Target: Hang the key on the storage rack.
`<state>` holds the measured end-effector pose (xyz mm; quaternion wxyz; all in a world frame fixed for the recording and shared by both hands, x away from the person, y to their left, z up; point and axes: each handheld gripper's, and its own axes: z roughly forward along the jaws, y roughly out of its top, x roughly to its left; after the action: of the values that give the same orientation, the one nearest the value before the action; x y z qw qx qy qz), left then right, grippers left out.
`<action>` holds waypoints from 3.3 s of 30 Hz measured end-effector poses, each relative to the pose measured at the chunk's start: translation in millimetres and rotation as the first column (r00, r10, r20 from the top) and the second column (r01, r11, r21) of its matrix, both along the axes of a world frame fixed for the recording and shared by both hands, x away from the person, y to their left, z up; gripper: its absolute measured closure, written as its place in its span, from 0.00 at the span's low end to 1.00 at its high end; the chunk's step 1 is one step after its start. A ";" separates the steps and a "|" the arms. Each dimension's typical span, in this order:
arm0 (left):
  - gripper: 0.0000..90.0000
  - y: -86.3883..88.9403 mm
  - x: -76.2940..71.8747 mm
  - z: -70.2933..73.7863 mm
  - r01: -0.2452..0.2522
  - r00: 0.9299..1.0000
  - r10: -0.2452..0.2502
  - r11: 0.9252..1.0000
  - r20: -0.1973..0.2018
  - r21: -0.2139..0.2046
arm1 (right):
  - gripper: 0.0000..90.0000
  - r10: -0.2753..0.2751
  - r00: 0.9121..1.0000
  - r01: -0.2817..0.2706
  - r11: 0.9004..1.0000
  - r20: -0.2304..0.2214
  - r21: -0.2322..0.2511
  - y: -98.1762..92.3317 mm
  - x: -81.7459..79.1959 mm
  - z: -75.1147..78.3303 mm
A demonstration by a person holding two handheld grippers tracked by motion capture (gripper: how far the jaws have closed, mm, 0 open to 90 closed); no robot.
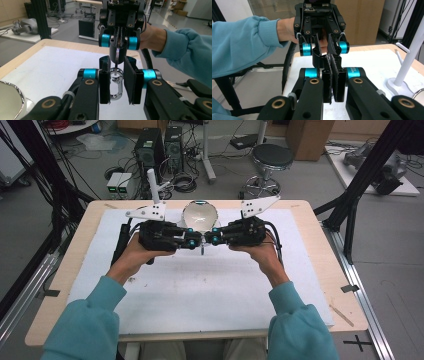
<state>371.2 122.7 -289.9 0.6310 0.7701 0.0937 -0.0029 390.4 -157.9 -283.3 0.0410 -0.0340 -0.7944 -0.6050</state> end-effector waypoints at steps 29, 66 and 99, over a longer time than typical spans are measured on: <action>0.98 1.8 -2.4 1.2 0.016 1.000 -0.016 1.000 0.004 0.017 | 0.97 0.033 0.999 -0.033 0.999 -0.008 0.018 2.9 1.3 -3.8; 0.98 70.2 66.7 67.6 -0.136 0.991 0.119 0.912 0.069 0.386 | 0.01 -0.581 0.805 0.579 0.814 0.124 0.053 -115.3 -48.8 -67.7; 0.98 89.4 124.5 47.4 -0.200 0.970 0.242 0.811 -0.004 0.550 | 0.01 -0.735 0.672 0.726 0.678 0.090 0.120 -169.2 -84.9 -148.1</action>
<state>495.7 212.1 -242.6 0.3774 0.9009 0.2028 0.0690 305.4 -327.0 -431.4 -0.2553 -0.3074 -0.6926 -0.6005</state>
